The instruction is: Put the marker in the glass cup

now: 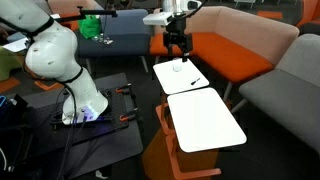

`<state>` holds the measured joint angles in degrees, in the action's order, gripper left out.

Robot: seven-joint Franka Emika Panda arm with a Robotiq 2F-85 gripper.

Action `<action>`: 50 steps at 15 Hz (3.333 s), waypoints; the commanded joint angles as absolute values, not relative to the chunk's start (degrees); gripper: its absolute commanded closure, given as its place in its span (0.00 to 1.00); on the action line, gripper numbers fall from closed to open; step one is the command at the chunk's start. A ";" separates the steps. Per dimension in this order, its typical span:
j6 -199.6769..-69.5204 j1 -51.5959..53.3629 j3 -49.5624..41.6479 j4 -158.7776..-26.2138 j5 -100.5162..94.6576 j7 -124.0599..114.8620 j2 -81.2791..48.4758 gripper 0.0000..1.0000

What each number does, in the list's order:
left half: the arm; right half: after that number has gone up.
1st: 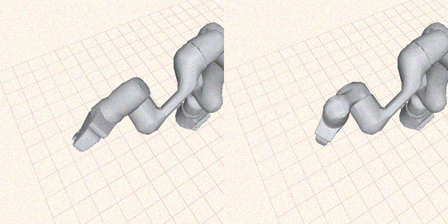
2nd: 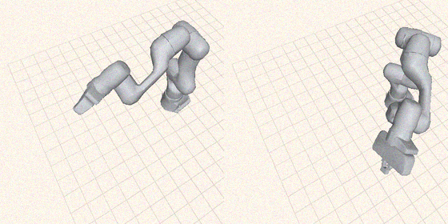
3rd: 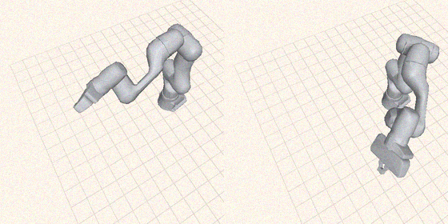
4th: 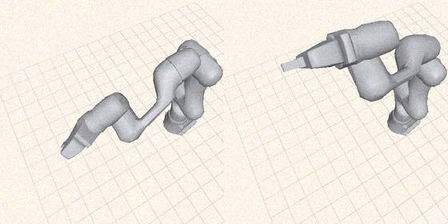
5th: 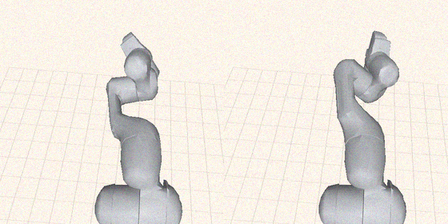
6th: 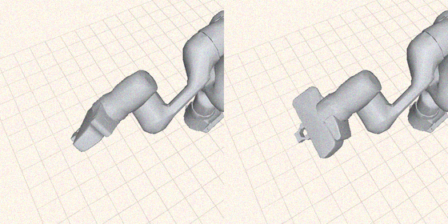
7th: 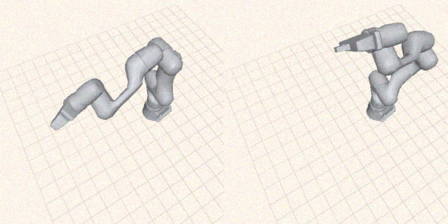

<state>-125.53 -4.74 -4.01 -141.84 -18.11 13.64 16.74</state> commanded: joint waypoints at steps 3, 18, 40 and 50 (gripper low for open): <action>-125.38 -4.37 -4.33 -141.72 -18.18 13.56 16.75 0.00; -143.89 0.88 -2.43 -131.70 -14.17 24.35 -2.25 0.00; -131.64 3.08 4.42 -77.25 -5.56 18.11 -58.38 0.00; -124.67 7.77 2.94 -57.51 -7.51 14.88 -73.10 0.07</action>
<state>-128.76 6.25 4.49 -65.36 -6.57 18.42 -68.87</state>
